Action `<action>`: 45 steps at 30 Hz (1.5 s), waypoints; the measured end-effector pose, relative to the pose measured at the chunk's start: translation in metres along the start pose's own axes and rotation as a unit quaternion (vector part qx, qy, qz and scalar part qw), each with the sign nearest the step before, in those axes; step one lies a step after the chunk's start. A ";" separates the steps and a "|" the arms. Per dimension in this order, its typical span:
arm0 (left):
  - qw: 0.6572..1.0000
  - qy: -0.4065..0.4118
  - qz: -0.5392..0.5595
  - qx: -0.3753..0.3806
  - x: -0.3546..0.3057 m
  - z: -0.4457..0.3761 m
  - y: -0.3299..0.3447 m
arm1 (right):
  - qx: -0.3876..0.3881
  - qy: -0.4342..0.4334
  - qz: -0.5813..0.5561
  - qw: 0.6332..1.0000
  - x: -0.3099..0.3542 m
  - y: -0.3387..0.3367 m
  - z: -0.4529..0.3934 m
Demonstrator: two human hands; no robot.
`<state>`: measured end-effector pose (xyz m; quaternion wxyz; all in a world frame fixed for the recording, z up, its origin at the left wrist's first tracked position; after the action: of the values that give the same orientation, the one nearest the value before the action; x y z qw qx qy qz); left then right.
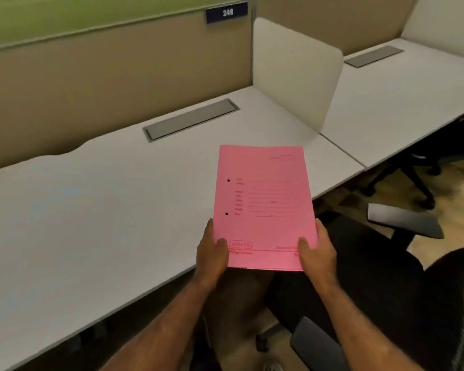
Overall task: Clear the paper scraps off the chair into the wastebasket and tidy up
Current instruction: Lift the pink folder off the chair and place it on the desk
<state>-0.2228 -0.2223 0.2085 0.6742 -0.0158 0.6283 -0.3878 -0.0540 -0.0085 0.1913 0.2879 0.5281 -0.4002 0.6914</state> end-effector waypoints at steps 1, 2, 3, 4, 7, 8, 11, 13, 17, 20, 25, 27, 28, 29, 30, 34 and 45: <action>1.000 -0.015 0.006 -0.012 0.012 -0.006 -0.018 | 0.022 -0.008 -0.002 1.000 0.009 0.024 -0.002; 0.999 -0.027 0.013 -0.025 0.024 -0.012 -0.036 | 0.042 -0.011 -0.004 0.999 0.017 0.047 -0.003; 0.998 -0.036 0.020 -0.038 0.034 -0.018 -0.053 | 0.061 -0.017 -0.002 0.998 0.025 0.070 -0.004; 0.997 -0.043 0.025 -0.051 0.044 -0.023 -0.071 | 0.079 -0.026 0.006 0.997 0.033 0.093 -0.005; 0.994 -0.059 0.039 -0.090 0.071 -0.040 -0.123 | 0.133 -0.052 0.040 0.989 0.056 0.163 -0.005; 0.992 -0.063 0.043 -0.101 0.081 -0.045 -0.140 | 0.153 -0.056 0.050 0.985 0.061 0.186 -0.005; 0.986 -0.081 0.053 -0.138 0.112 -0.062 -0.186 | 0.203 -0.058 0.084 0.974 0.070 0.251 -0.005; 0.979 -0.101 0.053 -0.171 0.135 -0.073 -0.213 | 0.225 -0.064 0.105 0.967 0.076 0.290 -0.005; 0.959 -0.160 0.033 -0.232 0.179 -0.092 -0.255 | 0.252 -0.077 0.133 0.956 0.085 0.359 -0.010; 0.953 -0.179 0.017 -0.244 0.197 -0.112 -0.274 | 0.268 -0.076 0.151 0.948 0.090 0.402 -0.022; 0.955 -0.170 -0.007 -0.243 0.218 -0.164 -0.299 | 0.294 -0.080 0.172 0.937 0.101 0.470 -0.053; 0.956 -0.175 -0.022 -0.235 0.226 -0.190 -0.309 | 0.303 -0.085 0.177 0.933 0.107 0.495 -0.067; 0.956 -0.179 -0.030 -0.231 0.230 -0.204 -0.315 | 0.307 -0.085 0.178 0.931 0.110 0.507 -0.075; 0.956 -0.183 -0.036 -0.226 0.233 -0.217 -0.320 | 0.310 -0.084 0.178 0.930 0.113 0.518 -0.082; 0.958 -0.184 -0.039 -0.218 0.236 -0.231 -0.325 | 0.312 -0.085 0.179 0.929 0.116 0.529 -0.090; 0.968 -0.161 -0.036 -0.191 0.237 -0.287 -0.344 | 0.321 -0.094 0.186 0.924 0.130 0.573 -0.126; 0.967 -0.147 -0.016 -0.207 0.252 -0.396 -0.378 | 0.353 -0.082 0.236 0.902 0.132 0.667 -0.207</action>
<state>-0.7759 -0.4392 0.1077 0.7350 -0.2218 0.5886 -0.2534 -0.7413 -0.1771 0.1270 -0.1229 0.5403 -0.2646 0.7893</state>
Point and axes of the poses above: each hand's wrist, its own z-axis away from the middle knuckle, its own y-axis out of the palm, x = y × z, the point moved 9 cm from there along -z, towards the middle knuckle, and after that the axes turned 10 degrees about -z, right-handed, at the moved point
